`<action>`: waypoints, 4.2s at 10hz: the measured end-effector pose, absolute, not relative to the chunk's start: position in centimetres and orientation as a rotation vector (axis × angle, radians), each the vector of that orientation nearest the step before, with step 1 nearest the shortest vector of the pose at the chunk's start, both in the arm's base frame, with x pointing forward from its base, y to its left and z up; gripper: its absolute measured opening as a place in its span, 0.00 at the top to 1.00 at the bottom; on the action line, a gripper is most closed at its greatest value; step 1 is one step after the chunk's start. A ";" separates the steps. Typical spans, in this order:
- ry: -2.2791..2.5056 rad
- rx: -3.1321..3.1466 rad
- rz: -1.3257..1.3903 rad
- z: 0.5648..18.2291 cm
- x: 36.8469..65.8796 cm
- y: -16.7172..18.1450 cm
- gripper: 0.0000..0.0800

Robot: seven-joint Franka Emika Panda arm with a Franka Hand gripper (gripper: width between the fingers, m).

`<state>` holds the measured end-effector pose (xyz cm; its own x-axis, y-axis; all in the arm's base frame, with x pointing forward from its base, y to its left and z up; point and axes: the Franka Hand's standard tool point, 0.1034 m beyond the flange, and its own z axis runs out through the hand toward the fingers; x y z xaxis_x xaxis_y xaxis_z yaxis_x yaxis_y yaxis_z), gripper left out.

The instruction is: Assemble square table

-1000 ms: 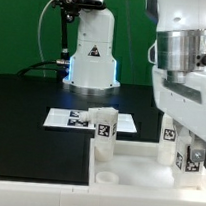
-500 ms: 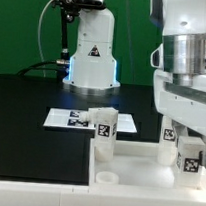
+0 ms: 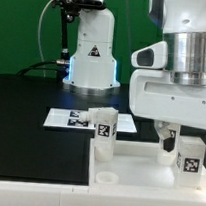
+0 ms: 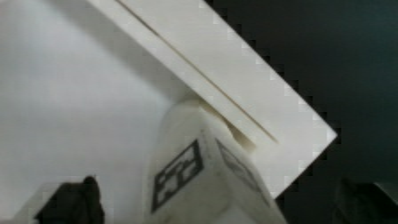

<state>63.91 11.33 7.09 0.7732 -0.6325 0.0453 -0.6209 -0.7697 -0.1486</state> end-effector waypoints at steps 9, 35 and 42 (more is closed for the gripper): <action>0.815 -2.911 -0.227 7.0 64.4 10.6 0.63; 1.034 -2.833 -0.094 6.9 63.4 11.1 0.64; 1.957 -2.256 0.009 6.9 63.6 11.4 0.64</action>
Offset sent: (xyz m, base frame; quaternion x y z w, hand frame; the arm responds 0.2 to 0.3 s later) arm 0.0000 0.0000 0.0000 0.0000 0.0000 -0.0650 0.9979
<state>63.57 11.45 6.87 0.1465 -0.9836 -0.1055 -0.9845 -0.1346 -0.1124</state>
